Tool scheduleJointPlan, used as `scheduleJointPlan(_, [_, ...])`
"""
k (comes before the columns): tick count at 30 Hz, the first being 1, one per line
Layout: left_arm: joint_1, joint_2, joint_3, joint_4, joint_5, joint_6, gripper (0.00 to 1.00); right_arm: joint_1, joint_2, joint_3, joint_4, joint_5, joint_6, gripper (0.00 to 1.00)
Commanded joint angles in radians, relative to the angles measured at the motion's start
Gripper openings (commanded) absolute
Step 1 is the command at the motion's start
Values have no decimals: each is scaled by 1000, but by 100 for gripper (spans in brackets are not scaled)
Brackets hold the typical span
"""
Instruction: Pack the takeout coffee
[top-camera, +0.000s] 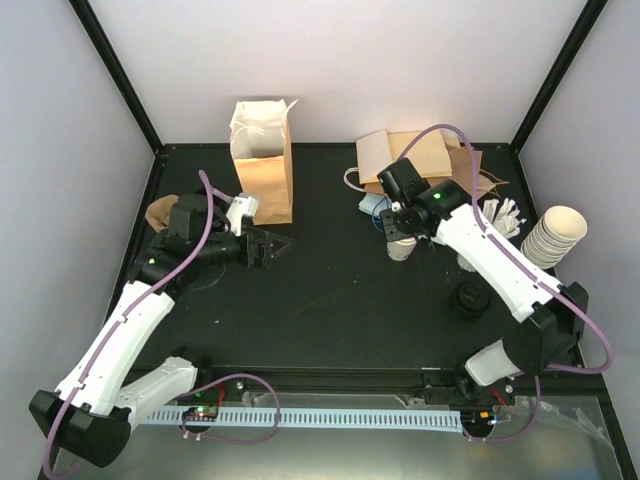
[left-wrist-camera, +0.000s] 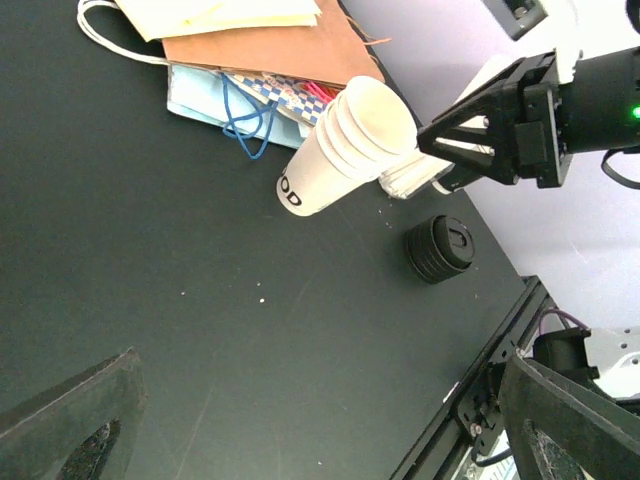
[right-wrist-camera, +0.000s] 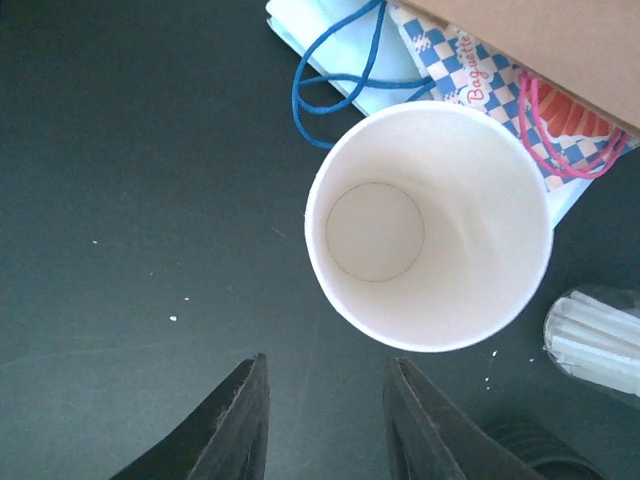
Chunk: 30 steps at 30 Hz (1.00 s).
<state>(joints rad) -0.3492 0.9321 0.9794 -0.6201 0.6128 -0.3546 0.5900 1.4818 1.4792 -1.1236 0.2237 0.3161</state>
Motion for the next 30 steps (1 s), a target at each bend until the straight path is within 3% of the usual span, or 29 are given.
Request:
scheduleJointPlan(1, [-7,11,8,19,-19,52,99,-9,47,35,-12,-6,-18,35])
scheduleJointPlan(14, [-6,-24,-42,11,-50,132,99,-9,148,64,22,12,-30,31])
scheduleJointPlan(21, [-7,-65,-55,-25,-104,203,99,-15,156,109,4,120,-19,32])
scheduleJointPlan(25, [-7,-90,-74,-13,-113,216,99,-79,76,109,-9,147,18,33])
scheduleJointPlan(30, [-7,-112,-122,22,-95,197,99,-256,-43,134,-88,271,205,36])
